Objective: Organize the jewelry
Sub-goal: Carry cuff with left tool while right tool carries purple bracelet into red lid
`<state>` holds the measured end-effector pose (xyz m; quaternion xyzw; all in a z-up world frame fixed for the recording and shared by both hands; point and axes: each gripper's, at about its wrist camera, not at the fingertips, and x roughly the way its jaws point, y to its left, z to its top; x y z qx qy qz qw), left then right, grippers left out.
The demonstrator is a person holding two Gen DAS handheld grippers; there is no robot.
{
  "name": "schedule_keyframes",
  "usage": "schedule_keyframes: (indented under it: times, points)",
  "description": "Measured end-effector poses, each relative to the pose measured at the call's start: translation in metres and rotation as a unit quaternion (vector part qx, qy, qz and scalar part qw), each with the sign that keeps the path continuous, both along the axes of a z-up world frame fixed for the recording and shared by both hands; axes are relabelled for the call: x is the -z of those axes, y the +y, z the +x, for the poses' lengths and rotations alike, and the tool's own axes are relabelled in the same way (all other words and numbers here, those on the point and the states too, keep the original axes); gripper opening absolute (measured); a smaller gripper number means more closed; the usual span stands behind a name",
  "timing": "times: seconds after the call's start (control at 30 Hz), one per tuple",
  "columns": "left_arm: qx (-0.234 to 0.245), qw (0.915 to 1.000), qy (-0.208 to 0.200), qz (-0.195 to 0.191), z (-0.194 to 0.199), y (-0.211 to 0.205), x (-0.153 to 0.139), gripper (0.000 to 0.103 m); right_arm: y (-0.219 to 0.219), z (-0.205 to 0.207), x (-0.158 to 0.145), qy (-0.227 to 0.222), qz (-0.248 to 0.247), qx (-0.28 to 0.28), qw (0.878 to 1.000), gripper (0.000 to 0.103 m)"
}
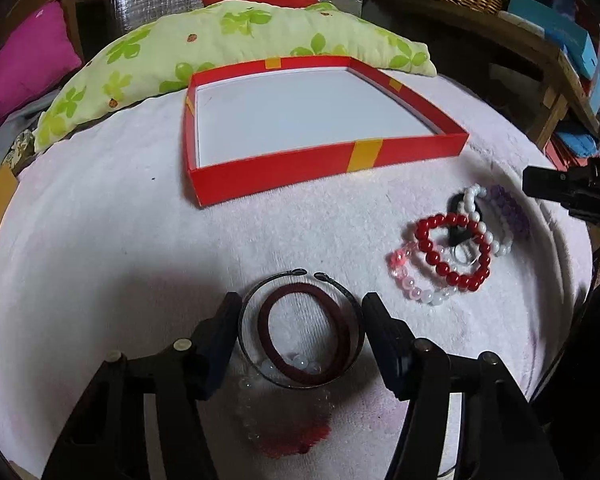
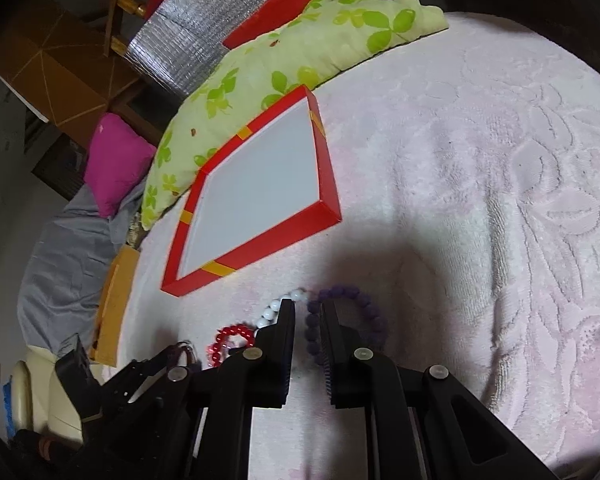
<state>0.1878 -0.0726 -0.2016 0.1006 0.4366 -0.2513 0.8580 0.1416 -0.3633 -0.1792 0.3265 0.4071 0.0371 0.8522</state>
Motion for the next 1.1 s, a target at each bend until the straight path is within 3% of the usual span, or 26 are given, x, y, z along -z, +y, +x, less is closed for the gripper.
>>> schedule_keyframes:
  times: [0.17,0.33,0.4,0.47,0.53,0.6,0.63,0.67,0.7,0.73,0.77,0.8,0.97,1.1]
  points:
    - [0.007,0.9992,-0.028,-0.027,-0.001,0.000,-0.026,0.063,-0.009,-0.003,0.000,-0.010,0.044,0.013,0.999,0.014]
    - [0.001,0.9985,-0.034,-0.043,0.003,0.005,-0.038,0.063,-0.013,-0.004,-0.007,0.007,0.011,0.037,0.999,0.018]
    - [-0.003,0.9985,-0.036,-0.041,0.005,0.006,-0.041,0.063,-0.013,-0.004,-0.007,0.018,-0.016,0.040,0.999,0.032]
    - [-0.009,0.9985,-0.034,-0.043,0.006,0.009,-0.043,0.063,-0.010,-0.002,-0.005,0.033,-0.047,0.038,0.998,0.071]
    - [-0.014,0.9983,-0.035,-0.044,0.006,0.012,-0.044,0.063,-0.004,-0.001,-0.003,0.036,-0.072,0.028,0.996,0.070]
    - [-0.015,0.9982,-0.037,-0.044,0.005,0.013,-0.045,0.063,0.004,0.001,-0.001,0.040,-0.111,0.011,0.993,0.057]
    - [-0.014,0.9982,-0.039,-0.043,0.004,0.013,-0.046,0.063,0.009,0.005,0.004,0.053,-0.137,0.003,0.989,0.043]
    - [-0.014,0.9983,-0.040,-0.041,0.004,0.012,-0.046,0.063,0.012,0.008,0.011,0.067,-0.147,-0.005,0.987,0.036]
    - [-0.013,0.9983,-0.041,-0.040,0.003,0.011,-0.046,0.063,0.015,0.011,0.018,0.080,-0.151,-0.011,0.985,0.036]
    - [-0.011,0.9983,-0.043,-0.037,0.002,0.011,-0.047,0.063,0.019,0.012,0.018,0.077,-0.169,-0.012,0.982,0.029]
    - [-0.010,0.9983,-0.043,-0.037,0.001,0.010,-0.047,0.063,0.023,0.012,0.016,0.075,-0.193,-0.017,0.978,0.013]
    - [-0.010,0.9983,-0.044,-0.038,0.001,0.010,-0.049,0.063,0.025,0.012,0.014,0.075,-0.215,-0.018,0.974,0.011]
    - [-0.009,0.9982,-0.044,-0.041,0.002,0.010,-0.056,0.063,0.014,0.001,0.001,0.059,-0.213,0.008,0.975,0.011]
    - [0.001,0.9977,-0.063,-0.027,0.011,0.005,-0.069,0.063,0.005,-0.007,-0.023,0.024,-0.180,0.022,0.983,0.011]
